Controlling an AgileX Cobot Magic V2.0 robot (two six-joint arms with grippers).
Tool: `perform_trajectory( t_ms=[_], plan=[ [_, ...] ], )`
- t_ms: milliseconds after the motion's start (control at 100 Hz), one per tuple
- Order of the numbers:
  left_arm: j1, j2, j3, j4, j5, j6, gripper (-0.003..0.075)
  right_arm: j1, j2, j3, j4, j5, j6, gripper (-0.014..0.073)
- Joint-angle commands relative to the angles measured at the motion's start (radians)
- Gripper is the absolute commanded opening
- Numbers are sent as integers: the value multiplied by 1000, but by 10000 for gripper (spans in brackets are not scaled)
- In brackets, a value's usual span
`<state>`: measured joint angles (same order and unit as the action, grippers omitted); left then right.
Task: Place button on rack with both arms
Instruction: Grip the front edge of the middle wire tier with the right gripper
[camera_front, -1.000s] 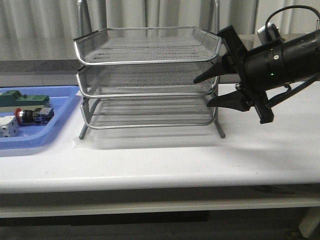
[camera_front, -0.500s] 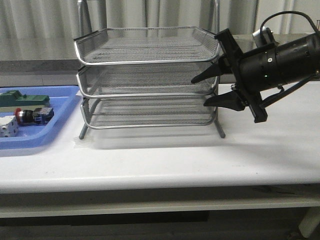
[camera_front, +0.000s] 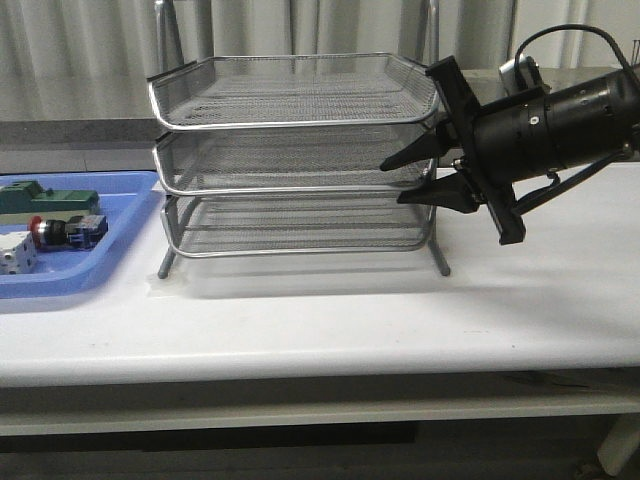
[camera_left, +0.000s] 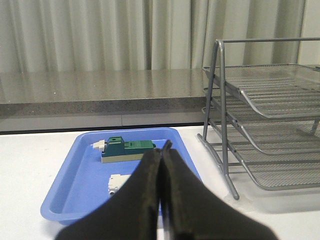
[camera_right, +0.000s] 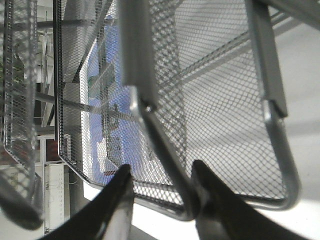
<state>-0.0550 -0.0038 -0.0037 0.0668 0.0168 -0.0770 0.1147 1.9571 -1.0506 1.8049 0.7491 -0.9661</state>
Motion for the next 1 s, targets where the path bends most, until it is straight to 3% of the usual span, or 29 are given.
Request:
perform_trajectory(
  t_ms=[0,440,990],
  plan=[
    [3,-33,57,-5,-79,-10,-21,-3,-44,-25,132,75,-8,282],
    [3,-33,57,-5,-79,-10,-21,-3,-44,7,132,84,-8,35],
    [3,-33,57,-5,-79,-10,-21,-3,-44,120,132,151,-28,31]
  ],
)
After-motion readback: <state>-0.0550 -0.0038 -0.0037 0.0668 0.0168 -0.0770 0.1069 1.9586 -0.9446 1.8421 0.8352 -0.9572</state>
